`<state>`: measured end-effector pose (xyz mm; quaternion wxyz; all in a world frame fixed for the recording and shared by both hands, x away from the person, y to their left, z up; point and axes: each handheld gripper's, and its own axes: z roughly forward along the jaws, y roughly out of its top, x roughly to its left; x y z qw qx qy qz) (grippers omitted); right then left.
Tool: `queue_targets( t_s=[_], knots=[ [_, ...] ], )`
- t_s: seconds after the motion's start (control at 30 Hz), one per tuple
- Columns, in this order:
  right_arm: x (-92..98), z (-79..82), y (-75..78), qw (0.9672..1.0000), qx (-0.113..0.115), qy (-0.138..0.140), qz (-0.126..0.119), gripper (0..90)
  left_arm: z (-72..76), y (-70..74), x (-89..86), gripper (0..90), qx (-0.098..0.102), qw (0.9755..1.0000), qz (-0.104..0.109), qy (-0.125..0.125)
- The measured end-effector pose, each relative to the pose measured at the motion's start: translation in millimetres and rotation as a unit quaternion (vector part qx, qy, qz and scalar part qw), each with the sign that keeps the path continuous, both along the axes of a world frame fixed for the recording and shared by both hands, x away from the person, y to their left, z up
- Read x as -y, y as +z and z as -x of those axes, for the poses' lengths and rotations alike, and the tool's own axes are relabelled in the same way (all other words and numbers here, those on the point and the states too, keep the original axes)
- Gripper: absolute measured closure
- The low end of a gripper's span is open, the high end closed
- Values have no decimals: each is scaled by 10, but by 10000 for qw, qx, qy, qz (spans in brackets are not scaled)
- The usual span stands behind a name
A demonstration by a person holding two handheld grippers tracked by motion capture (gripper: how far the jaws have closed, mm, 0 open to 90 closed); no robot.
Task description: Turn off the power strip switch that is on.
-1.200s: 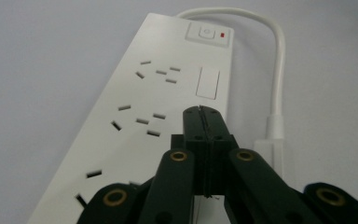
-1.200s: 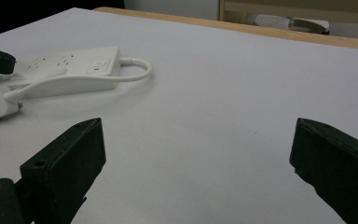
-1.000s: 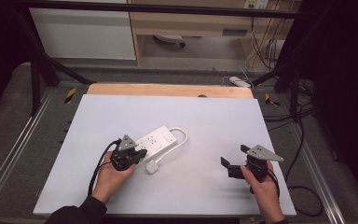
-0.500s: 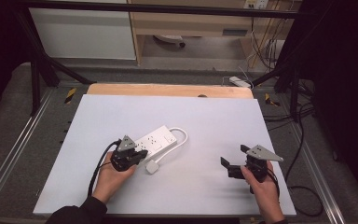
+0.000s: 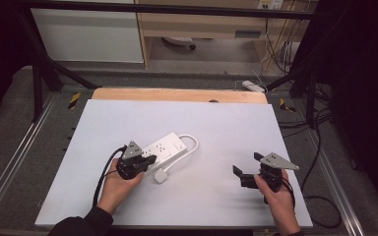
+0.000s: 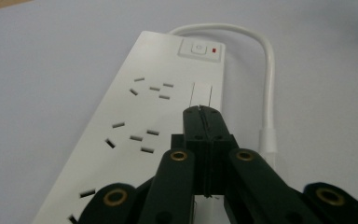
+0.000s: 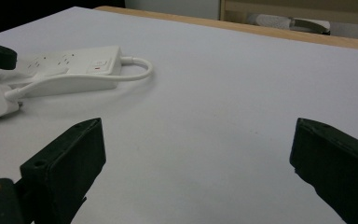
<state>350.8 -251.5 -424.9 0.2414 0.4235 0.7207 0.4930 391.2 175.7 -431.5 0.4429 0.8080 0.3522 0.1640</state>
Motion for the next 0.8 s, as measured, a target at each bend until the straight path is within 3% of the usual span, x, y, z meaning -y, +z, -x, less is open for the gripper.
queue_targets(
  t_s=[0.47, 0.67, 0.7, 0.73, 0.8],
  knots=[
    [-2, -5, -6, 10000, -13, 5, 14, 37, 4, 48, -8, 890, 258, 9993, 255, 17],
    [-1, -5, -5, 10000, -14, 3, 7, 37, 9, 67, 14, 720, 460, 9983, 337, 81],
    [-2, -4, -5, 10000, -11, 6, 12, 37, 10, 72, 17, 648, 487, 9982, 352, 90],
    [-2, -4, -5, 10000, -11, 6, 12, 37, 11, 78, 22, 648, 504, 9980, 367, 123],
    [-3, -3, -4, 10000, -11, 9, 10, 37, 15, 86, 34, 553, 586, 9975, 370, 170]
  ],
)
